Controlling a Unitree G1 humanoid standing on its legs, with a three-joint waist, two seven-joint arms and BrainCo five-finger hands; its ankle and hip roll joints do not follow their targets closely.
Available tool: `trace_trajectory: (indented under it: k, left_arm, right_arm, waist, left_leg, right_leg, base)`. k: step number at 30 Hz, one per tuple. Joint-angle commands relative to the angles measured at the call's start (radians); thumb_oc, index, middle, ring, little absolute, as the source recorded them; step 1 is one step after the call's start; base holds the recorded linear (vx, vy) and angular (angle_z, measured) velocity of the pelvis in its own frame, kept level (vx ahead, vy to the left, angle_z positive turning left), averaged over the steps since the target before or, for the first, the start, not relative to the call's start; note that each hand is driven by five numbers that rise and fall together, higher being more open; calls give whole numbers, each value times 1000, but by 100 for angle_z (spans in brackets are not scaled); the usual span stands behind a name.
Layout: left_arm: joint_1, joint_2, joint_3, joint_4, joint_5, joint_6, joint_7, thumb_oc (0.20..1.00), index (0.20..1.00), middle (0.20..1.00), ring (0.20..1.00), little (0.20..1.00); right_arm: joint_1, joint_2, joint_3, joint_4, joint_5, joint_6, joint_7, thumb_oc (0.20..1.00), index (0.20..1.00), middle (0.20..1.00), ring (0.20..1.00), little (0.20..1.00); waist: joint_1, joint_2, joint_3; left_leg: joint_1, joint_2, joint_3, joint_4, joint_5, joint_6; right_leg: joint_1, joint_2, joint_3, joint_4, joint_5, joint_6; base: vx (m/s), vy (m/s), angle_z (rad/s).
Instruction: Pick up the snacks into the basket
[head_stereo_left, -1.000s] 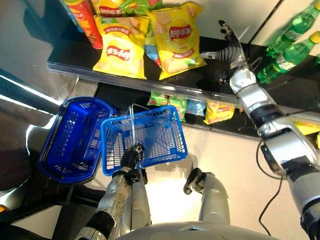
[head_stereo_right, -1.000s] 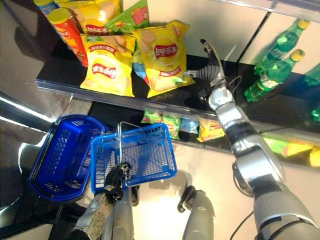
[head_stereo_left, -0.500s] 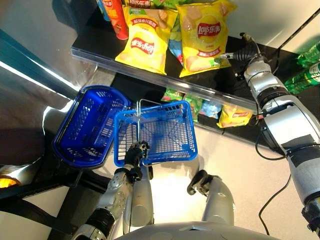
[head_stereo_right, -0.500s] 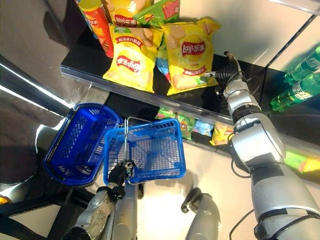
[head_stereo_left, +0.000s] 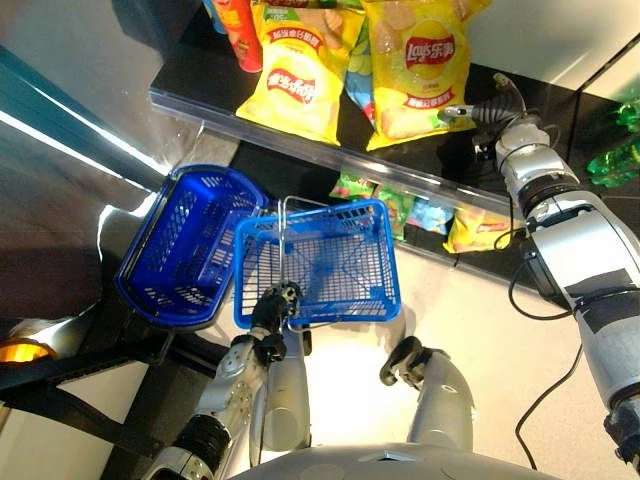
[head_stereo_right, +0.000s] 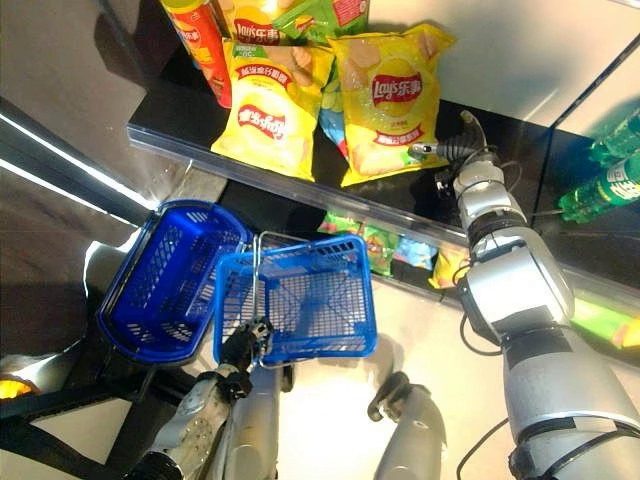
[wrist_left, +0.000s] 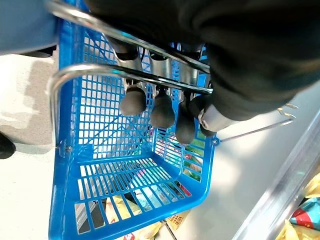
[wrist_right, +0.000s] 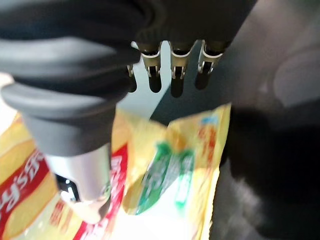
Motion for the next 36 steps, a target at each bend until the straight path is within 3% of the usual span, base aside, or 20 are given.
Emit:
trace_trajectory:
  k: [1, 17, 18, 19, 36]
  left_arm:
    - [35, 41, -49, -111, -52, -23, -15, 200, 200, 200, 200, 200]
    - [34, 58, -51, -155, -58, -7, -40, 200, 200, 200, 200, 200]
    - [36, 58, -49, -159, -59, -6, -41, 200, 200, 200, 200, 200]
    - [36, 57, -46, -164, -64, -8, -40, 200, 200, 200, 200, 200]
    - [23, 63, -40, -179, -62, -8, -14, 200, 200, 200, 200, 200]
  right_arm:
    - [-91, -52, 8, -25, 41, -30, 8, 1000, 1000, 1000, 1000, 1000]
    - [-94, -114, 35, 29, -65, 2, 19, 1000, 1000, 1000, 1000, 1000]
    - [-95, -113, 37, 33, -74, 4, 16, 909, 909, 909, 909, 909]
    - [-96, -113, 31, 44, -85, 8, 3, 200, 200, 200, 200, 200]
    - [-93, -83, 2, 47, -146, 15, -96, 200, 200, 200, 200, 200]
  waist:
    - [38, 8, -10]
    - [98, 30, -10]
    - [99, 32, -10]
    - [99, 32, -10]
    - [70, 25, -18]
  left_leg:
    - [-4, -41, -5, 15, -33, 48]
    - [-36, -73, -68, 3, -9, 49]
    - [-37, -74, -68, 4, -10, 50]
    - [-37, -76, -68, 6, -11, 53]
    - [-4, -69, -41, 16, -31, 62]
  right_leg:
    - [11, 28, -9, -1, 63, 75]
    - [20, 5, -73, 18, 50, 79]
    - [19, 4, -72, 18, 50, 78]
    - [19, 4, -73, 22, 49, 78]
    - [30, -2, -44, 17, 63, 83]
  base:
    - [-6, -32, 21]
    - [-5, -24, 21]
    - [-3, 15, 6]
    - [0, 0, 0]
    - [4, 12, 0]
